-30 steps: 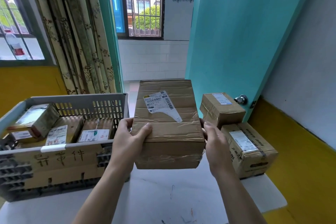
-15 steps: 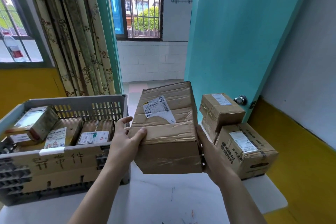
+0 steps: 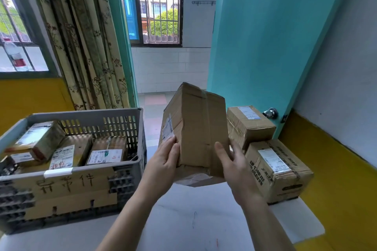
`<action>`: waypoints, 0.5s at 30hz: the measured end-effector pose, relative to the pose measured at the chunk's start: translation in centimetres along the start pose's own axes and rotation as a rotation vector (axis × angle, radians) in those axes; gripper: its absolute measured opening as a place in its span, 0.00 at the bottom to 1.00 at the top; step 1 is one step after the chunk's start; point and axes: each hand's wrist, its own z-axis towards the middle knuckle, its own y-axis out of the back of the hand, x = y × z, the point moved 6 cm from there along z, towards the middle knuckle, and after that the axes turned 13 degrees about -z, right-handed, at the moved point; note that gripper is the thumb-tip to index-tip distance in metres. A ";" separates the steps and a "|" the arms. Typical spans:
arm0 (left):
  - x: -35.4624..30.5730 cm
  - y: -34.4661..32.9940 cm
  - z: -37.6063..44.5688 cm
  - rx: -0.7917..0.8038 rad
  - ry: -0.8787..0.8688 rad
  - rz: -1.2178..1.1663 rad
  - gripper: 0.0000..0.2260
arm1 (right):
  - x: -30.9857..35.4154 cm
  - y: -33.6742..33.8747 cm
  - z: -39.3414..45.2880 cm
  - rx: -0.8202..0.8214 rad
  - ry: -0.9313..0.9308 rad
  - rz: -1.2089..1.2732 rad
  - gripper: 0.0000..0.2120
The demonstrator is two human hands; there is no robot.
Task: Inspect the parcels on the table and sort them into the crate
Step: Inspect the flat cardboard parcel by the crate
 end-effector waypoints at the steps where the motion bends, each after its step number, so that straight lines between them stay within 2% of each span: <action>1: -0.2 -0.1 -0.2 -0.011 0.019 -0.046 0.26 | -0.2 -0.1 0.2 0.001 0.004 -0.008 0.26; 5: -0.6 -0.4 -0.2 -0.006 0.132 -0.188 0.21 | -0.3 -0.6 0.1 0.003 0.051 -0.064 0.30; 8: -0.1 -0.5 -0.3 -0.007 0.132 -0.263 0.22 | 0.6 -0.8 -0.2 -0.036 0.090 -0.082 0.32; 15: -0.7 -0.4 -0.5 0.034 0.105 -0.319 0.15 | 0.9 -0.8 -0.7 -0.082 0.146 -0.122 0.34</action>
